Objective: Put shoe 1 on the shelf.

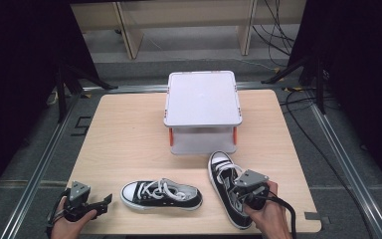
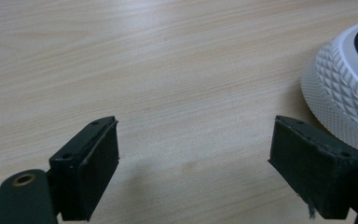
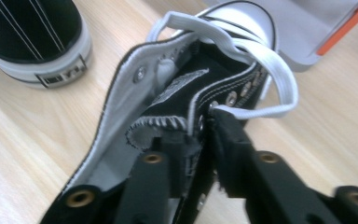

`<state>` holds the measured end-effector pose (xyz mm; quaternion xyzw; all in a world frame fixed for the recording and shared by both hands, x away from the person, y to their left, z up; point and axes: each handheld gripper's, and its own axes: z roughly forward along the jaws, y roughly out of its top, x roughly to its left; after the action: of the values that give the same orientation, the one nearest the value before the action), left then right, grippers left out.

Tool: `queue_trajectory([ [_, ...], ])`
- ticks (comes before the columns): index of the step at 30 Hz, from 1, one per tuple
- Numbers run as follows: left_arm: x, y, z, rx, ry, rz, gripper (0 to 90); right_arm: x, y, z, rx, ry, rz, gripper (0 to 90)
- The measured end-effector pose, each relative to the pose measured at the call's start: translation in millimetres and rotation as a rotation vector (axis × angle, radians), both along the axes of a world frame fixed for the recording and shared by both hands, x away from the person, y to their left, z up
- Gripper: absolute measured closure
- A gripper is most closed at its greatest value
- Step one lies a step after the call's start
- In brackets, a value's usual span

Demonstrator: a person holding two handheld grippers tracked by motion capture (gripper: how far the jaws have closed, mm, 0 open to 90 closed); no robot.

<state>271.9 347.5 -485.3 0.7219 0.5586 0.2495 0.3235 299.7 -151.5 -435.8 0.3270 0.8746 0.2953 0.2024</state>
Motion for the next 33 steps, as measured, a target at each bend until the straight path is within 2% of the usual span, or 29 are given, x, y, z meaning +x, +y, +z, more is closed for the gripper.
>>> queue_trajectory([
  [2, 0.1, 0.2, -0.1, 0.006, 0.004, 0.001, 15.2, 1.7, -4.0, 0.3, 0.014, -0.002, -0.006, 84.8],
  [3, 0.4, 0.4, -0.8, 0.015, 0.010, 0.000, 15.2, 2.7, -6.8, 0.5, 0.033, 0.001, -0.007, 85.8],
  [4, 0.6, 0.4, -1.0, 0.018, 0.012, -0.001, 15.2, 6.5, -14.6, 0.7, 0.083, 0.008, -0.009, 86.7],
  [5, 0.6, 0.3, -0.9, 0.017, 0.010, -0.002, 15.2, 6.5, -14.6, 0.7, 0.083, 0.008, -0.009, 86.7],
  [6, 0.4, -0.2, -0.6, 0.006, 0.005, -0.002, 15.1, 9.9, -22.3, 1.2, 0.133, 0.029, -0.006, 87.2],
  [7, 0.3, -0.3, -0.4, 0.002, 0.002, 0.000, 15.1, 10.5, -25.5, 1.7, 0.158, 0.048, -0.018, 87.3],
  [8, 0.5, 0.4, -0.5, 0.015, 0.007, -0.001, 15.2, 12.5, -28.9, 2.2, 0.168, 0.037, -0.007, 87.4],
  [9, -0.3, 0.6, -0.1, 0.018, 0.016, 0.003, 15.2, 13.9, -30.7, 2.4, 0.191, 0.058, -0.005, 87.4],
  [10, -0.3, 0.6, -0.1, 0.018, 0.016, 0.003, 15.1, 13.9, -30.7, 2.4, 0.191, 0.058, -0.005, 87.4],
  [11, -0.5, -0.1, -0.1, 0.009, 0.014, 0.008, 15.1, 14.2, -31.9, 3.3, 0.219, 0.084, -0.018, 87.5],
  [12, 0.2, 0.5, -0.5, 0.011, 0.007, 0.000, 15.1, 16.3, -34.2, 4.1, 0.269, 0.103, -0.011, 87.7],
  [13, 0.3, 1.1, -0.3, 0.019, 0.007, -0.001, 15.1, 16.3, -34.2, 4.1, 0.269, 0.103, -0.011, 87.7],
  [14, -0.1, 0.2, -0.2, 0.002, 0.001, 0.002, 15.1, 14.8, -34.9, 8.0, 0.311, 0.115, -0.031, 87.8],
  [15, 0.0, 0.5, -0.3, 0.008, 0.003, 0.000, 15.1, 14.8, -34.9, 8.0, 0.311, 0.115, -0.031, 87.8],
  [16, -0.3, 0.2, -0.2, 0.000, 0.001, -0.002, 15.2, 15.4, -33.5, 11.7, 0.294, 0.091, -0.008, 87.9],
  [18, -0.6, 0.6, 0.1, 0.005, -0.002, -0.001, 15.2, 15.1, -31.6, 13.0, 0.294, 0.100, 0.001, 87.9],
  [19, -0.7, 1.1, 0.5, 0.017, -0.001, 0.000, 15.2, 15.4, -30.1, 15.4, 0.294, 0.088, 0.006, 87.9],
  [20, -1.4, 0.6, 0.9, 0.005, -0.006, 0.001, 15.2, 15.4, -30.1, 15.4, 0.294, 0.088, 0.006, 87.9],
  [22, -1.8, 1.4, 0.8, 0.019, -0.004, 0.000, 15.2, 15.6, -28.4, 17.5, 0.312, 0.108, 0.009, 88.0],
  [24, -1.6, 1.0, 0.0, 0.011, -0.003, 0.002, 15.1, 17.9, -27.7, 21.1, 0.308, 0.094, 0.022, 88.1],
  [29, -0.5, 1.1, -0.6, -0.007, 0.002, 0.000, 15.1, 21.7, -26.3, 28.6, 0.318, 0.100, 0.032, 88.2],
  [31, 0.0, 1.8, -1.2, 0.006, 0.009, -0.002, 15.1, 23.4, -26.1, 32.9, 0.320, 0.094, 0.035, 88.2],
  [32, 0.1, 2.1, -1.1, 0.013, 0.011, -0.005, 15.1, 26.6, -25.6, 38.5, 0.331, 0.110, 0.046, 88.2],
  [33, -0.3, 1.7, -1.1, 0.008, 0.008, -0.001, 15.1, 28.5, -25.6, 41.6, 0.330, 0.104, 0.055, 88.3],
])
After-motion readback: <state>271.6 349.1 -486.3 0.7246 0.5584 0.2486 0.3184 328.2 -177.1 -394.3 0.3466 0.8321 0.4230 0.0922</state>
